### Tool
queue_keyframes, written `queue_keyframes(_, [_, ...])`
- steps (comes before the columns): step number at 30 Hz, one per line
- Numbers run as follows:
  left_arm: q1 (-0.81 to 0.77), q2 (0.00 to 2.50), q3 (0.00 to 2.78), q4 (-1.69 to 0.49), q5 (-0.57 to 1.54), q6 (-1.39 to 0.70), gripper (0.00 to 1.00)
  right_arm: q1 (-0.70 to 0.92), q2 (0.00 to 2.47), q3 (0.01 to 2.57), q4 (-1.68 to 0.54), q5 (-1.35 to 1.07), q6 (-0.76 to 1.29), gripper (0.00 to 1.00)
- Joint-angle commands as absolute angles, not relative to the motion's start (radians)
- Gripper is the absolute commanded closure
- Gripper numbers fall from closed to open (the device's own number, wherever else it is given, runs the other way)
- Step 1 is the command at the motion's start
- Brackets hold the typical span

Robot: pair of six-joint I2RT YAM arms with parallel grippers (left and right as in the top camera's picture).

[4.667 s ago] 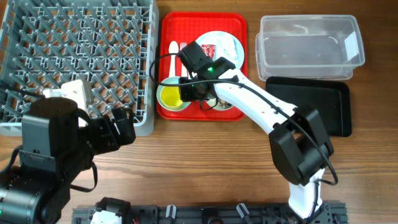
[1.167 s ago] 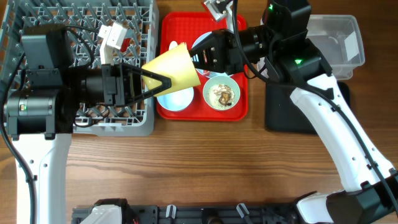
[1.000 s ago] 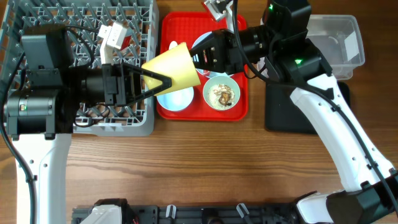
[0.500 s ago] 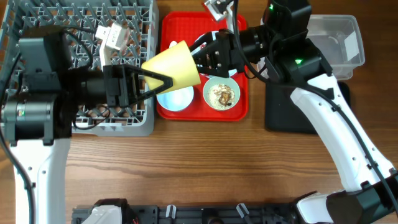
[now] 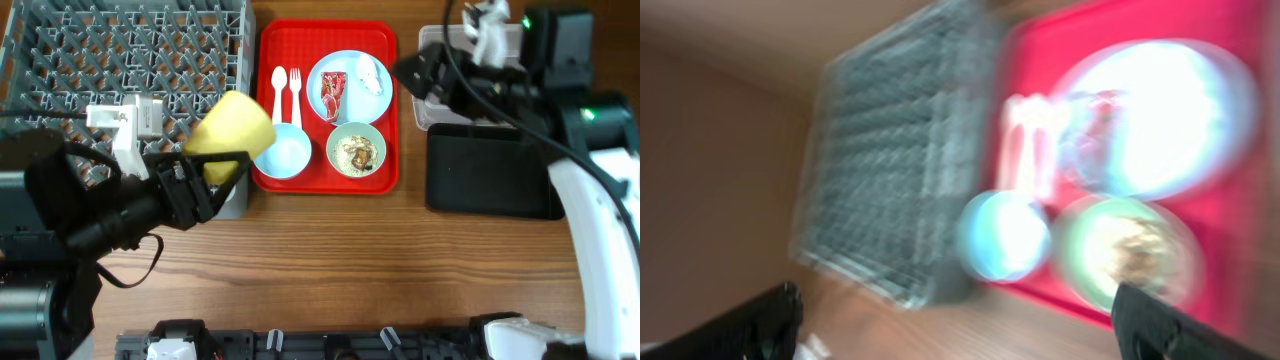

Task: Sort waste into correct bins and load items into the dishwasher rack
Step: 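Place the yellow cup into the dish rack with the left gripper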

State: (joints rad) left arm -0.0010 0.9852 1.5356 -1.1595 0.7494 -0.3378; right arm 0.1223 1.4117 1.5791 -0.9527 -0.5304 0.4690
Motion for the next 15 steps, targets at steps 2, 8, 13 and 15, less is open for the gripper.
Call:
queue_keyframes(2, [-0.004, 1.021, 1.544, -1.216, 0.424, -0.290, 0.38, 0.125, 1.335, 1.586, -1.160, -0.135, 0.418, 0.00])
queue_keyframes(8, [-0.005, 1.137, 1.539, -1.280, 0.221, -0.245, 0.40, 0.125, 1.322, 1.586, -1.340, -0.179, 0.364, 0.00])
queue_keyframes(13, [-0.023, 1.305, 1.523, -1.349, 0.202, -0.247, 0.45, 0.125, 1.322, 1.586, -1.372, -0.184, 0.340, 0.00])
queue_keyframes(15, [-0.030, 1.371, 1.522, -1.350, 0.173, -0.259, 0.45, 0.125, 1.322, 1.586, -1.374, -0.184, 0.340, 0.00])
